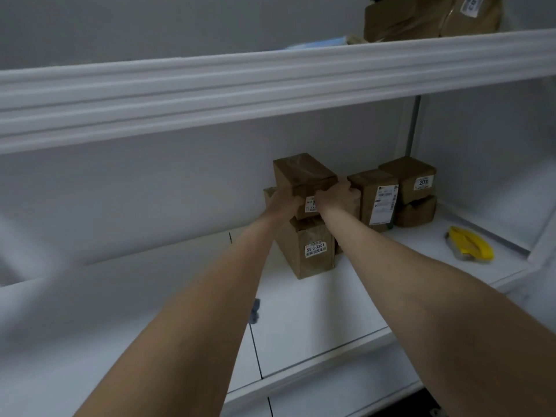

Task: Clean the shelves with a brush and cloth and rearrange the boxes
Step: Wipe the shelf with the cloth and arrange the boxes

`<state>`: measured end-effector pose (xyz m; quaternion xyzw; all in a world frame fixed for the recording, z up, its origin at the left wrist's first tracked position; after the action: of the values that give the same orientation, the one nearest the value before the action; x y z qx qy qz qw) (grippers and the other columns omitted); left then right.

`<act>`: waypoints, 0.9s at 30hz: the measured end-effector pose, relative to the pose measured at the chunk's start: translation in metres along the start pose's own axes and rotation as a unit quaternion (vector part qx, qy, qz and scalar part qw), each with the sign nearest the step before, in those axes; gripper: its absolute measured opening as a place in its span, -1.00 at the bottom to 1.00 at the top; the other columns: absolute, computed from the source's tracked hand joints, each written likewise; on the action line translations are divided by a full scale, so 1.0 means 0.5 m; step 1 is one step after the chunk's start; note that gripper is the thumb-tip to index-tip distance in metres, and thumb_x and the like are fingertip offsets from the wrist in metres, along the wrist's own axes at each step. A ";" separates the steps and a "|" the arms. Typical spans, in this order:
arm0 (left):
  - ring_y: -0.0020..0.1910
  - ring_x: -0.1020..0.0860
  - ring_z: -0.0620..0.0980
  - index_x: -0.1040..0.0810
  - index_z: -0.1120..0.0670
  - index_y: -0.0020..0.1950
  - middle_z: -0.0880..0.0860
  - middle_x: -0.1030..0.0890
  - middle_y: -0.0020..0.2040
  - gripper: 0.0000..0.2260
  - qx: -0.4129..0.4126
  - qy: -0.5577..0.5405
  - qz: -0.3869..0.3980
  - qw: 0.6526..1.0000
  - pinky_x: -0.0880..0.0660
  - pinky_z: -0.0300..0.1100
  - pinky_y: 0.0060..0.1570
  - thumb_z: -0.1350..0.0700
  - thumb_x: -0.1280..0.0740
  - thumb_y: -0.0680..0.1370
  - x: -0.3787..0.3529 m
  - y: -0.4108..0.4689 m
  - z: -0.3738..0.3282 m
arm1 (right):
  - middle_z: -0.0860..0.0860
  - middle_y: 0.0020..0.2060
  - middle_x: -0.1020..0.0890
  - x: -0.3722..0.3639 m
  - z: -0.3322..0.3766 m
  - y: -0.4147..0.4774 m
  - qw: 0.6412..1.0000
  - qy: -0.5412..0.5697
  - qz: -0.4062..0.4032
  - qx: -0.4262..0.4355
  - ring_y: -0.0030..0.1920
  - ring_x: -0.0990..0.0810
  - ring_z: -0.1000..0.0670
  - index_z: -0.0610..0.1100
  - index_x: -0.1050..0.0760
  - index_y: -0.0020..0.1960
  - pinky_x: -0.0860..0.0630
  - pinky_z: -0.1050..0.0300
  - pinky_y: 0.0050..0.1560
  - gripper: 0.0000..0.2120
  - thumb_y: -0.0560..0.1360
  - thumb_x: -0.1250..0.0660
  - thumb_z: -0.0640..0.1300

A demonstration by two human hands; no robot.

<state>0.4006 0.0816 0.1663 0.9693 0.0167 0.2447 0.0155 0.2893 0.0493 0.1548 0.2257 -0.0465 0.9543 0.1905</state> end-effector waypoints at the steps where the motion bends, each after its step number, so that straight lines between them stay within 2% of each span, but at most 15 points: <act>1: 0.19 -0.53 0.18 -0.53 0.26 0.20 0.24 -0.57 0.19 -0.75 0.006 0.017 -0.018 1.000 -0.44 0.05 0.26 0.20 -0.18 0.60 0.010 -0.003 0.005 | -0.19 0.40 -0.22 0.003 0.000 -0.008 1.000 -0.006 -0.025 0.005 0.33 -0.35 -0.22 -0.16 -0.18 0.45 -0.43 -0.07 0.25 -0.48 0.55 -0.24 -0.08; 3: 0.21 -0.53 0.18 -0.53 0.25 0.24 0.23 -0.57 0.20 -0.73 0.025 0.061 -0.071 0.995 -0.45 0.02 0.25 0.20 -0.18 0.61 0.040 -0.014 0.024 | -0.18 0.33 -0.33 0.003 0.005 -0.026 0.993 -0.025 -0.079 0.081 0.25 -0.42 -0.20 -0.17 -0.31 0.36 -0.45 0.00 0.15 -0.61 0.56 -0.20 -0.09; 5: 0.19 -0.54 0.17 -0.56 0.23 0.22 0.21 -0.58 0.19 -0.74 0.041 0.124 -0.118 0.984 -0.48 -0.06 0.20 0.18 -0.20 0.60 0.078 -0.031 0.056 | -0.09 0.17 -0.50 -0.015 0.012 -0.056 0.979 -0.041 -0.055 0.194 0.12 -0.52 -0.14 -0.09 -0.44 0.18 -0.43 0.09 -0.03 -0.78 0.55 -0.19 -0.12; 7: 0.18 -0.54 0.14 -0.58 0.21 0.21 0.17 -0.58 0.20 -0.74 0.071 0.196 -0.122 0.970 -0.49 -0.10 0.17 0.17 -0.21 0.60 0.111 -0.055 0.104 | 0.01 -0.04 -0.60 -0.055 0.012 -0.098 0.956 -0.069 0.046 0.282 -0.02 -0.58 -0.07 -0.03 -0.49 0.01 -0.41 0.15 -0.16 -0.89 0.54 -0.21 -0.12; 9: 0.22 -0.52 0.12 -0.57 0.17 0.23 0.14 -0.55 0.25 -0.73 0.111 0.289 -0.098 0.946 -0.46 -0.12 0.21 0.15 -0.21 0.60 0.137 -0.083 0.164 | 0.03 -0.05 -0.61 -0.112 -0.003 -0.143 0.925 -0.121 0.174 0.315 0.01 -0.59 -0.05 -0.03 -0.53 0.01 -0.49 0.12 -0.10 -0.87 0.55 -0.21 -0.15; 11: 0.22 -0.51 0.11 -0.56 0.16 0.24 0.12 -0.54 0.26 -0.73 0.153 0.354 -0.065 0.920 -0.46 -0.13 0.21 0.16 -0.20 0.60 0.156 -0.113 0.227 | -0.02 0.13 -0.60 -0.174 -0.034 -0.190 0.888 -0.188 0.282 0.311 0.15 -0.56 -0.07 -0.05 -0.57 0.13 -0.51 0.06 0.15 -0.77 0.56 -0.19 -0.19; 13: 0.18 -0.54 0.10 -0.54 0.17 0.25 0.12 -0.55 0.24 -0.72 0.191 0.422 -0.023 0.886 -0.47 -0.15 0.14 0.21 -0.18 0.59 0.171 -0.149 0.283 | -0.05 0.28 -0.53 -0.229 -0.074 -0.234 0.859 -0.234 0.346 0.296 0.25 -0.50 -0.08 -0.05 -0.53 0.26 -0.44 0.06 0.28 -0.67 0.56 -0.16 -0.24; 15: 0.17 -0.55 0.09 -0.51 0.20 0.26 0.12 -0.56 0.23 -0.73 0.210 0.476 0.025 0.854 -0.46 -0.18 0.11 0.23 -0.17 0.60 0.174 -0.175 0.334 | -0.05 0.34 -0.48 -0.267 -0.112 -0.268 0.841 -0.258 0.365 0.304 0.30 -0.47 -0.11 -0.02 -0.47 0.34 -0.42 0.07 0.29 -0.61 0.57 -0.15 -0.26; 17: 0.18 -0.54 0.11 -0.49 0.23 0.25 0.15 -0.56 0.23 -0.73 0.235 0.507 0.072 0.826 -0.44 -0.16 0.13 0.18 -0.16 0.62 0.162 -0.199 0.380 | -0.06 0.32 -0.50 -0.295 -0.142 -0.294 0.822 -0.288 0.366 0.327 0.25 -0.50 -0.14 0.03 -0.46 0.35 -0.47 0.08 0.16 -0.59 0.56 -0.17 -0.26; 19: 0.18 -0.54 0.13 -0.50 0.20 0.27 0.16 -0.56 0.21 -0.70 0.244 0.495 0.097 0.828 -0.43 -0.16 0.09 0.07 -0.20 0.62 0.145 -0.208 0.425 | -0.09 0.28 -0.52 -0.324 -0.169 -0.311 0.797 -0.339 0.371 0.333 0.21 -0.53 -0.17 0.02 -0.47 0.34 -0.48 0.05 0.09 -0.63 0.58 -0.21 -0.23; 21: 0.16 -0.54 0.11 -0.53 0.16 0.24 0.14 -0.57 0.18 -0.69 0.235 0.471 0.084 0.846 -0.39 -0.20 -0.01 0.01 -0.22 0.60 0.133 -0.207 0.448 | -0.12 0.33 -0.47 -0.347 -0.198 -0.308 0.797 -0.384 0.371 0.281 0.29 -0.47 -0.16 -0.09 -0.41 0.40 -0.43 0.03 0.21 -0.64 0.60 -0.20 -0.21; 24: 0.24 -0.49 0.12 -0.49 0.21 0.30 0.16 -0.52 0.27 -0.71 0.229 0.445 0.045 0.864 -0.40 -0.16 0.16 0.22 -0.17 0.60 0.123 -0.183 0.462 | -0.13 0.35 -0.44 -0.372 -0.220 -0.283 0.805 -0.392 0.349 0.276 0.32 -0.44 -0.16 -0.18 -0.35 0.43 -0.39 0.05 0.26 -0.61 0.61 -0.18 -0.20; 27: 0.32 -0.42 0.10 -0.40 0.23 0.36 0.18 -0.44 0.35 -0.69 0.221 0.452 0.058 0.862 -0.34 -0.16 0.28 0.22 -0.12 0.62 0.097 -0.138 0.457 | -0.10 0.37 -0.42 -0.384 -0.214 -0.250 0.817 -0.376 0.336 0.281 0.31 -0.44 -0.13 -0.17 -0.36 0.43 -0.40 0.07 0.24 -0.61 0.61 -0.16 -0.24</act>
<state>0.5499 0.1474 -0.0145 0.7294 0.0196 0.6464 -0.2230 0.4516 0.1174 -0.0267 0.5809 0.0828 0.7714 -0.2461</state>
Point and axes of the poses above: each hand's wrist, its own y-axis towards the middle knuckle, its own x-axis out of the back of the hand, z = x × y, the point moved 2 cm from there along y, towards the middle knuckle
